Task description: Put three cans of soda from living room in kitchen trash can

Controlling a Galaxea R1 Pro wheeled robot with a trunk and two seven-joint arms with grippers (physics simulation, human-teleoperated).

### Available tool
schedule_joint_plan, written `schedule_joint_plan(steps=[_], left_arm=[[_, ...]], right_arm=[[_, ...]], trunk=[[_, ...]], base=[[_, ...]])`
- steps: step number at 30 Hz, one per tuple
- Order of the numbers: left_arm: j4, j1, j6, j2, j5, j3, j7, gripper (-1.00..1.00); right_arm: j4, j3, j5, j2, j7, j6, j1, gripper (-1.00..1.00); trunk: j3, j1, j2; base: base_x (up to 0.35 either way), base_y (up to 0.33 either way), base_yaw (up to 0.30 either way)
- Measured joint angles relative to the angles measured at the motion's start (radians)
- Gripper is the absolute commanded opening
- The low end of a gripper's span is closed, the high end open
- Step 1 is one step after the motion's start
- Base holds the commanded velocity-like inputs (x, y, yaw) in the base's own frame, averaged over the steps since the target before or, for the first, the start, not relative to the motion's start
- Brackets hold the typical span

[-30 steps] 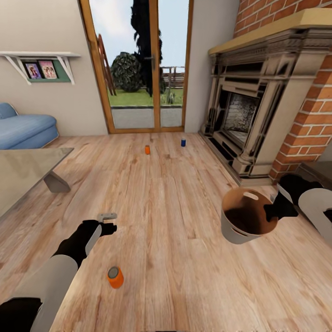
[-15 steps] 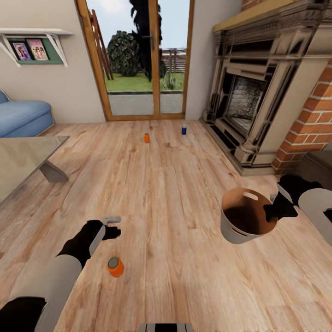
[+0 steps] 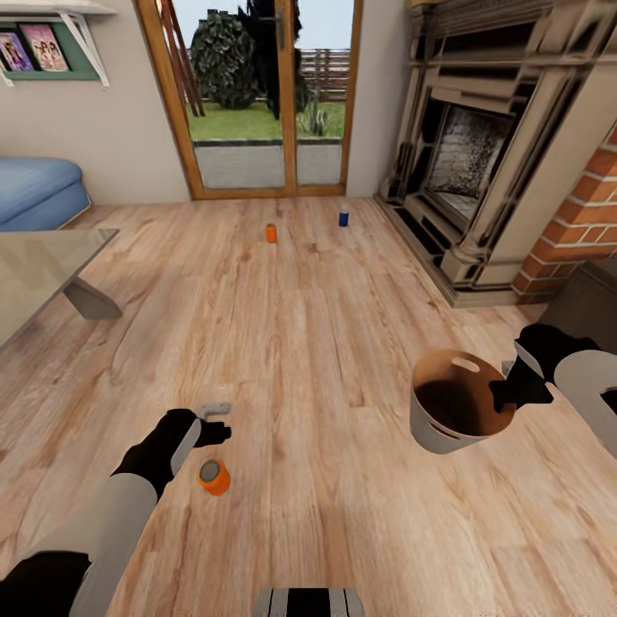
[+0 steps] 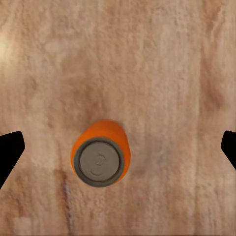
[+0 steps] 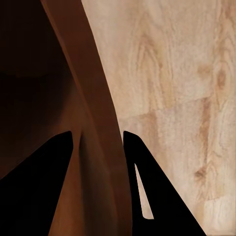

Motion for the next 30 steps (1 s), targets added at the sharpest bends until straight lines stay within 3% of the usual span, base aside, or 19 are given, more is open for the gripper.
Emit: schedule_joint_plan(steps=[11, 18, 30], left_arm=[[-0.012, 0.002, -0.002, 0.001, 0.004, 0.0, -0.001, 1.0], [-0.014, 0.002, -0.003, 0.001, 0.006, 0.001, -0.001, 1.0], [-0.016, 0.003, -0.007, 0.002, 0.006, -0.003, -0.002, 1.0]], right_arm=[[0.0, -0.002, -0.001, 0.0, 0.0, 0.0, 0.0, -1.0], [0.0, -0.001, -0.001, 0.0, 0.0, 0.0, 0.0, -1.0], [-0.001, 0.001, 0.001, 0.0, 0.0, 0.0, 0.001, -1.0]], trunk=[[-0.024, 0.001, -0.001], [-0.061, 0.004, -0.002], [-0.08, 0.004, -0.002]], base=[[0.0, 0.0, 0.0], [0.0, 0.0, 0.0], [0.002, 0.016, 0.0]])
